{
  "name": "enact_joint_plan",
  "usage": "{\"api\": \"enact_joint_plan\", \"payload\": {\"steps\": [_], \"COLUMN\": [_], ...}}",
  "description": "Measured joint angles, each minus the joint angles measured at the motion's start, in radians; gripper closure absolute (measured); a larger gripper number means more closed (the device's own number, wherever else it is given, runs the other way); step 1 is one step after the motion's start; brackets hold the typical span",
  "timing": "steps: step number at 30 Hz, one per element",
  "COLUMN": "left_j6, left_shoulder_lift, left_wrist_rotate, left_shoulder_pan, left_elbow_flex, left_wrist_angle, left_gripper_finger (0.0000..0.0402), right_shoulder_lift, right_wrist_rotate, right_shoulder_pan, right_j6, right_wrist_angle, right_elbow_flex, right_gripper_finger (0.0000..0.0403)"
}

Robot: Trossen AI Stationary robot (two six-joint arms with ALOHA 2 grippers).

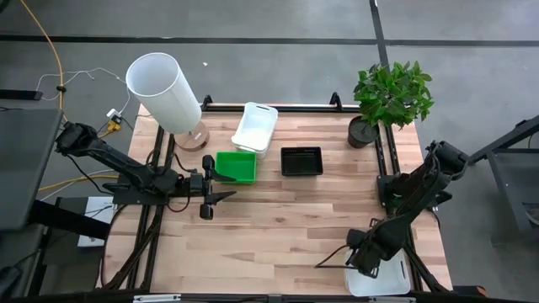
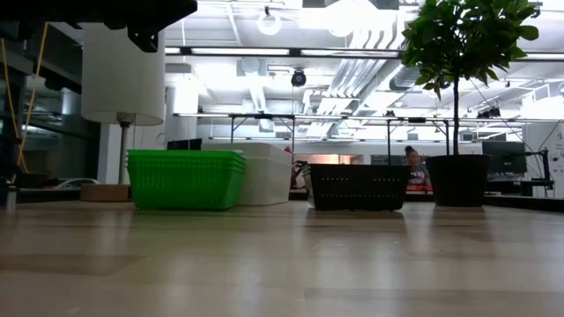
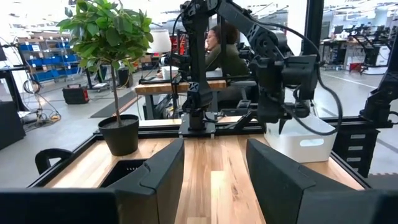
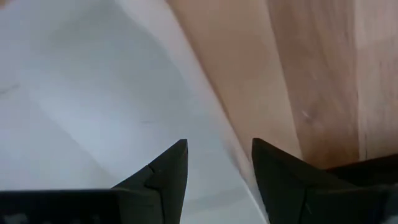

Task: Stack baskets by color
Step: Stack the bottom white bin on the white bin

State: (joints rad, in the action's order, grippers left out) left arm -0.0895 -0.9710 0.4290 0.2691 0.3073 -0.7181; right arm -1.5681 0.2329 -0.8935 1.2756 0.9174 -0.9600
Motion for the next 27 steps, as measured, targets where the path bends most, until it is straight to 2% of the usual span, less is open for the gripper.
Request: {"api": "enact_joint_plan", "payload": {"steps": [10,13,17,18,24,27], "left_j6": [0.000,0.000,0.000,0.000,0.000,0.000], "left_shoulder_lift": [0.000,0.000,0.000,0.000,0.000,0.000], "left_wrist_rotate": [0.001,0.001,0.001,0.001,0.001,0.001], "left_shoulder_pan": [0.000,0.000,0.000,0.000,0.000,0.000], "left_elbow_flex": [0.000,0.000,0.000,0.000,0.000,0.000], "left_wrist_angle": [0.004,0.004,0.004,0.004,0.004,0.004], "left_gripper_finger": [0.0240,0.0240,0.0240,0.0240,0.0240,0.0240], "right_shoulder_lift": [0.000,0.000,0.000,0.000,0.000,0.002], "right_wrist_rotate": [-0.012,-0.017,-0.016,-0.013,-0.026,-0.093], "right_shoulder_pan": [-0.025,-0.030,-0.022,-0.016,0.079,0.143], "right_j6": [0.026,0.015,-0.022,-0.055,-0.203,-0.312], "right_wrist_angle": [-0.006,-0.003,-0.002,-0.006,-0.009,-0.012], "right_elbow_flex": [0.022,0.022,0.022,0.022,0.007,-0.042], "right_gripper_finger": [0.0245,0.0282,0.0378,0.0389,0.0400,0.0401]}}
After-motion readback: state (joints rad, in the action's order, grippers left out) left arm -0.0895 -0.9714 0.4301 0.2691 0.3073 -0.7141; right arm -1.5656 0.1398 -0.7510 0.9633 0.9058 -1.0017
